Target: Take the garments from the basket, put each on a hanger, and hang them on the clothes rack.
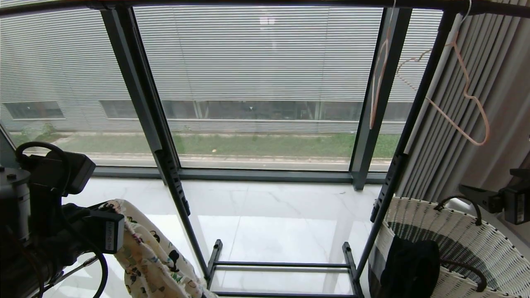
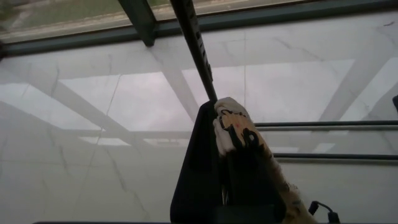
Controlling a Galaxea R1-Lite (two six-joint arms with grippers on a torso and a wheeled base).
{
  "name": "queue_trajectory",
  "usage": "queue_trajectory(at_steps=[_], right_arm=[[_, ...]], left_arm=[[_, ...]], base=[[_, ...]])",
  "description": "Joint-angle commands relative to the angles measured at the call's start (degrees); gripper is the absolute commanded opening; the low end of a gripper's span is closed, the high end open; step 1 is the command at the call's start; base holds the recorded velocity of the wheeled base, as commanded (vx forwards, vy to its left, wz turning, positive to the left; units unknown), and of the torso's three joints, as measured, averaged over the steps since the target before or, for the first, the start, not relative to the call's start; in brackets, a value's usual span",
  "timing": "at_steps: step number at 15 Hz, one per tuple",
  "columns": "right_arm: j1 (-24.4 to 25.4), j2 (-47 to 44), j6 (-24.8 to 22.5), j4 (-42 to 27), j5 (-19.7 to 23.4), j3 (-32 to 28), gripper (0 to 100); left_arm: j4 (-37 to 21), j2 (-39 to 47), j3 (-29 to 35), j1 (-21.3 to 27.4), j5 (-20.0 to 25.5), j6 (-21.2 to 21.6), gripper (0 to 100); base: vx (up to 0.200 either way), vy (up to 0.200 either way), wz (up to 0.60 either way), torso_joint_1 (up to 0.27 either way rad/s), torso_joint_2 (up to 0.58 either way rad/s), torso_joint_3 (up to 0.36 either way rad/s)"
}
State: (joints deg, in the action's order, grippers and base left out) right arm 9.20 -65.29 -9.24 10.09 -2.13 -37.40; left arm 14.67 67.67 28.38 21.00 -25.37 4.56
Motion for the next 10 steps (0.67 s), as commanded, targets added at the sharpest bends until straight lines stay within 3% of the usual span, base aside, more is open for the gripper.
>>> queue_trajectory(at_steps=[1, 10], right_arm=[[0.02, 0.69, 0.01, 0.01, 0.02, -0.04, 100], [-0.59, 0.61, 0.01, 0.01, 0.02, -0.48, 100]], left_arm=[[0.01, 0.09, -0.08, 0.00, -0.03, 0.01, 0], [0.01, 0.18, -0.08, 0.00, -0.03, 0.01, 0]], base=[[0.000, 0.000, 0.00, 0.163, -0.44, -0.271], [0.000, 0.000, 0.00, 0.191, -0.47, -0.278]])
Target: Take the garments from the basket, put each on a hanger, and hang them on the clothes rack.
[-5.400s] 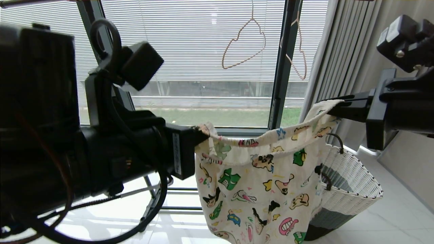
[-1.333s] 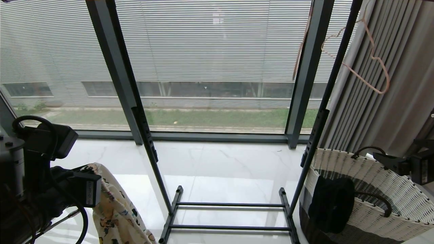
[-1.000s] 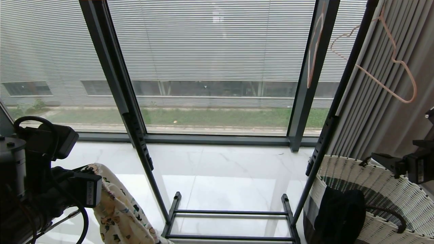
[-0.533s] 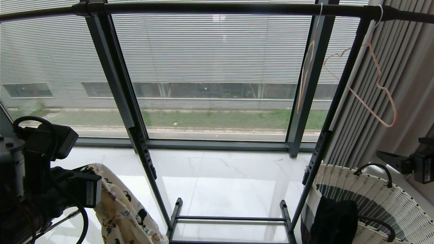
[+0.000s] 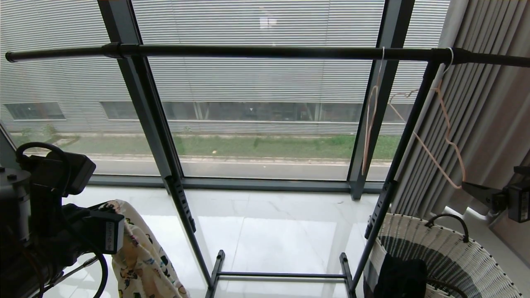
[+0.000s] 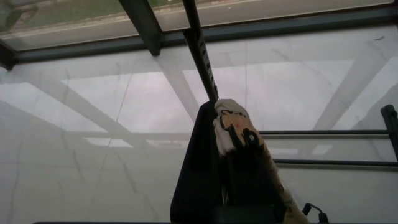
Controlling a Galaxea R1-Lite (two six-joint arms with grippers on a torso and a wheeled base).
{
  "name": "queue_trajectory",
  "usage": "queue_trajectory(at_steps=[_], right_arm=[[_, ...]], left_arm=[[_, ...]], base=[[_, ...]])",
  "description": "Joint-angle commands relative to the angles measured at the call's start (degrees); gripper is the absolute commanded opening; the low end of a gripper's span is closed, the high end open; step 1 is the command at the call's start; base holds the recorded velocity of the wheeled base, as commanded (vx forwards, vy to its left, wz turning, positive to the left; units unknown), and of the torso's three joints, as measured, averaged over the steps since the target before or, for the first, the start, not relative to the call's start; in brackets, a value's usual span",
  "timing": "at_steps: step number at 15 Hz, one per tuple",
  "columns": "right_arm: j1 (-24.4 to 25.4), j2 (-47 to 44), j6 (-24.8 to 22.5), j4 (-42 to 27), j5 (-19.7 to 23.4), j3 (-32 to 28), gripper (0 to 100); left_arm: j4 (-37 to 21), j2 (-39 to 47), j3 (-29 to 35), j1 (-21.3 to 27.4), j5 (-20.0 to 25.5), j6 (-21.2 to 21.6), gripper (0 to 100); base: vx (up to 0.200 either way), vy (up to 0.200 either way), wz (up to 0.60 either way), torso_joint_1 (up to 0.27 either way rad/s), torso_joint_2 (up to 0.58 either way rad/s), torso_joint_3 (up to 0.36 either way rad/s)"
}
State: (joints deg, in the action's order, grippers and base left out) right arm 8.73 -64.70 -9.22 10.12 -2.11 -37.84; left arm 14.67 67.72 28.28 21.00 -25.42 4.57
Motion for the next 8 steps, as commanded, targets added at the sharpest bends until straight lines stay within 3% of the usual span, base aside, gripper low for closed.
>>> queue_trajectory(at_steps=[1, 8], right_arm=[[-0.64, 0.01, -0.01, -0.01, 0.09, 0.05, 100], [-1.61, -0.43, 0.08, -0.01, 0.35, 0.31, 100]], left_arm=[[0.01, 0.13, 0.02, 0.00, 0.02, 0.00, 0], [0.01, -0.04, 0.02, 0.00, -0.07, -0.09, 0]], base=[[0.000, 0.000, 0.00, 0.222, -0.50, -0.281], [0.000, 0.000, 0.00, 0.225, -0.50, -0.272]])
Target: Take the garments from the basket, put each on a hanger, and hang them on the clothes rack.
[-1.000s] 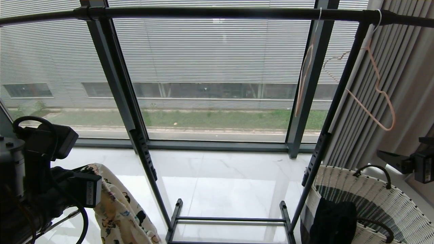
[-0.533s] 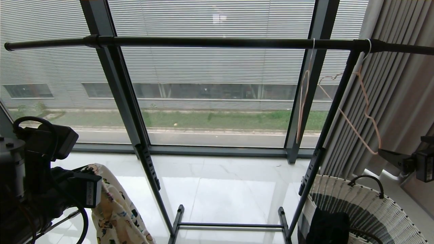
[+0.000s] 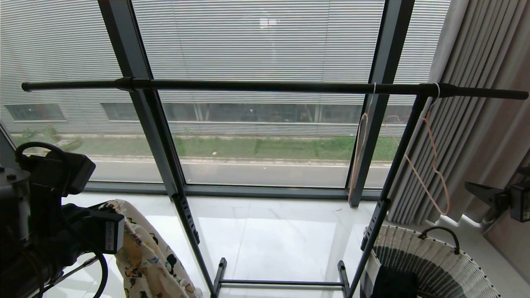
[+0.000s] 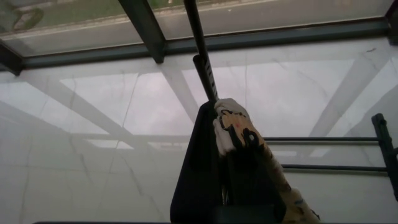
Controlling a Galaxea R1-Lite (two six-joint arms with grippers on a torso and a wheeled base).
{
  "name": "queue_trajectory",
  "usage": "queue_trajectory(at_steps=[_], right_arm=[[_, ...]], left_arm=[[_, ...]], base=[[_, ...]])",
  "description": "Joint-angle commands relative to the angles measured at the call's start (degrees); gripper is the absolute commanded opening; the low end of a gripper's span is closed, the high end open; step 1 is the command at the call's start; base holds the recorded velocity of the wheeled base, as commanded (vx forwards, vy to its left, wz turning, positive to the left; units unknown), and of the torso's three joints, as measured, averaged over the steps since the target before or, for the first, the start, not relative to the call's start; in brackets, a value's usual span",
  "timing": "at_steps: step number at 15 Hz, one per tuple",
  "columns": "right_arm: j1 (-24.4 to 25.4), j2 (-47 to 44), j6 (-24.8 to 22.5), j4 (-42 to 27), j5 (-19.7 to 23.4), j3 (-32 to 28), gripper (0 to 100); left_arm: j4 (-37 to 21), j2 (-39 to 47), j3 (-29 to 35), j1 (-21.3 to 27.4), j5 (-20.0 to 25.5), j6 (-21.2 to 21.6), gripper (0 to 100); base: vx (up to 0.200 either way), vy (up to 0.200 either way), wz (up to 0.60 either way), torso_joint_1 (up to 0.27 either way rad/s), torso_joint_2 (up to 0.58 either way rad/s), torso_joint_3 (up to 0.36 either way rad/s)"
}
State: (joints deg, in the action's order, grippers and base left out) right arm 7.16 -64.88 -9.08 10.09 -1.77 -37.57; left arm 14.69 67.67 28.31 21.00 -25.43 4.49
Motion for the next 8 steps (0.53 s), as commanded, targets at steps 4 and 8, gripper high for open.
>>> queue_trajectory(at_steps=[4, 8], right_arm=[[-0.39, -1.57, 0.21, 0.01, 0.27, -0.57, 100], [-3.38, -5.52, 0.12, 0.54, 3.44, -3.30, 100]], left_arm=[[-0.01, -0.17, -0.01, 0.00, 0.03, 0.00, 0], [-0.01, -0.79, -0.09, 0.00, 0.03, 0.00, 0]], base=[[0.000, 0.000, 0.00, 0.046, -0.10, -0.057], [0.000, 0.000, 0.00, 0.000, 0.00, 0.000]])
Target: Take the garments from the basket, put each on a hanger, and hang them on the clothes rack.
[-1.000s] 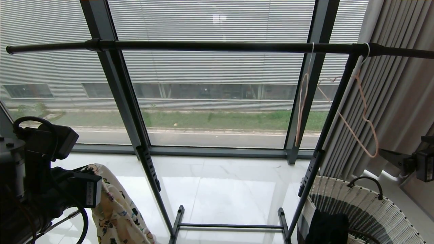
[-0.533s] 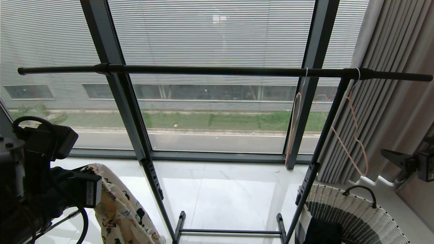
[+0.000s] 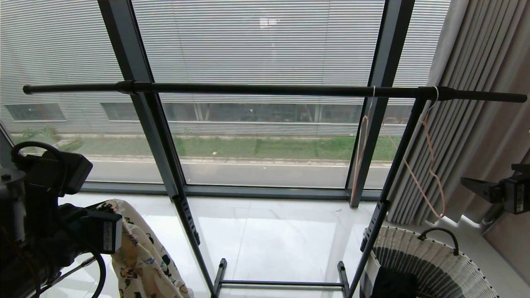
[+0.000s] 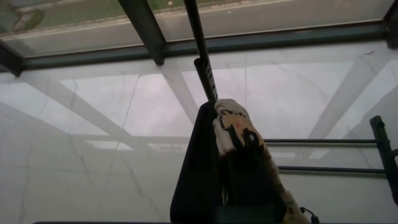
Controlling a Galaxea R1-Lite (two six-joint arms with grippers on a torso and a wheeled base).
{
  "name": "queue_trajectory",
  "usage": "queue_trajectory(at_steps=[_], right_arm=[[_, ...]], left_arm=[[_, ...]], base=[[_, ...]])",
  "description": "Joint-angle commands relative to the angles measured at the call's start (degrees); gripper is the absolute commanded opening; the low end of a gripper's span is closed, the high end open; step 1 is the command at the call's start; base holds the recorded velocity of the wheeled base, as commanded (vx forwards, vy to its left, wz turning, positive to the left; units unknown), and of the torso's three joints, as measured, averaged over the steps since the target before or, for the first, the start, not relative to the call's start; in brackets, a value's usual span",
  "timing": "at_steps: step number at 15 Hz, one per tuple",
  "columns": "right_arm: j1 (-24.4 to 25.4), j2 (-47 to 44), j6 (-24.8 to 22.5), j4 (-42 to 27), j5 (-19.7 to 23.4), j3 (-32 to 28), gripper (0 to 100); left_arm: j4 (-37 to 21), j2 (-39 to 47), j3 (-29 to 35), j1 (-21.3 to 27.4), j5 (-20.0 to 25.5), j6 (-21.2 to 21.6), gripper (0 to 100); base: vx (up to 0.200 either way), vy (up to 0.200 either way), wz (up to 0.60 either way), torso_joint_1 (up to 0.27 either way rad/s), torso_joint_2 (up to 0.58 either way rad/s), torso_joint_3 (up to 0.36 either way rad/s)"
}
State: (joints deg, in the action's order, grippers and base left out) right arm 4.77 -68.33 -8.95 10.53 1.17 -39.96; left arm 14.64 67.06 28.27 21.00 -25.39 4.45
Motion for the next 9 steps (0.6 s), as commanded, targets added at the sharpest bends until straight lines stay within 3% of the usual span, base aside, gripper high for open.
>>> queue_trajectory(at_steps=[1, 7, 9], right_arm=[[-1.43, -2.86, -0.02, 0.28, 1.55, -1.44, 100], [-3.45, -6.38, 0.16, 0.19, 2.52, -1.96, 100], [-3.45, -7.43, 0.25, 0.19, 2.52, -1.61, 100]], left_arm=[[0.04, -0.44, -0.06, 0.00, -0.01, -0.06, 0], [0.04, -1.41, -0.06, 0.09, -0.01, 0.03, 0], [0.12, -1.58, -0.06, 0.09, -0.01, 0.03, 0]], base=[[0.000, 0.000, 0.00, 0.000, 0.00, 0.000], [0.200, 0.000, 0.00, 0.004, 0.00, 0.005], [0.000, 0.000, 0.00, 0.000, 0.00, 0.000]])
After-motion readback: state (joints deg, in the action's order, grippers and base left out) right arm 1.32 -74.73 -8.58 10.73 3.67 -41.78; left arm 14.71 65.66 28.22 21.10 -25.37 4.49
